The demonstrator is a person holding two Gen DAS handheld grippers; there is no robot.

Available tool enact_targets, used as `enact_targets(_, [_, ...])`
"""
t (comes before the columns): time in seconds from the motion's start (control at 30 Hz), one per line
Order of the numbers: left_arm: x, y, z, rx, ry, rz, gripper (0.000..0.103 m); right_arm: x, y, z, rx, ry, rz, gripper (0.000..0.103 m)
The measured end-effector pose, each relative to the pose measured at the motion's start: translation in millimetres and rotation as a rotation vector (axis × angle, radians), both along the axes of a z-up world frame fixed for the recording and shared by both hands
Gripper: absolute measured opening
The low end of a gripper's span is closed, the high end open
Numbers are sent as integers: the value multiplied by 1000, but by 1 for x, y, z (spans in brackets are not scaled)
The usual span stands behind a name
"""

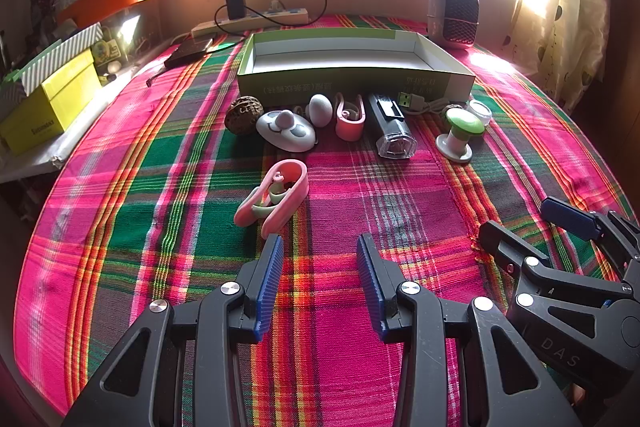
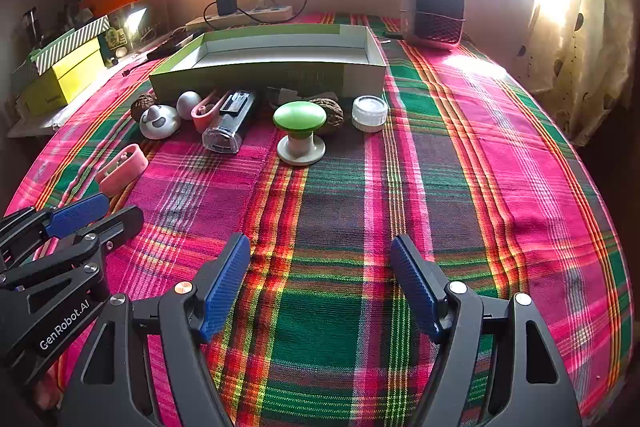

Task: Organize objects
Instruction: 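Move the left tool toward the pink clip holder and open fingers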

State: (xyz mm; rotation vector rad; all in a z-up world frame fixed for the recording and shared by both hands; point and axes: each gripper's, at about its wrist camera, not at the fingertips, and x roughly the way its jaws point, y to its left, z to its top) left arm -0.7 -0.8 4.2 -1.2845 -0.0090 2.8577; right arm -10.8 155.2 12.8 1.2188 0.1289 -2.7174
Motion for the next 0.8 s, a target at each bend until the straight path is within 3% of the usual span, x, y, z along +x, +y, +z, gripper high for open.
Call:
enact_targets(0.4, [1,0,-1,-4,1,-6,35,1,0,-1,0,-2,4,73])
enact_targets(0.8, [7,-12,4,-31,-29,-54,35,-7,6,2,17,-57,96,73])
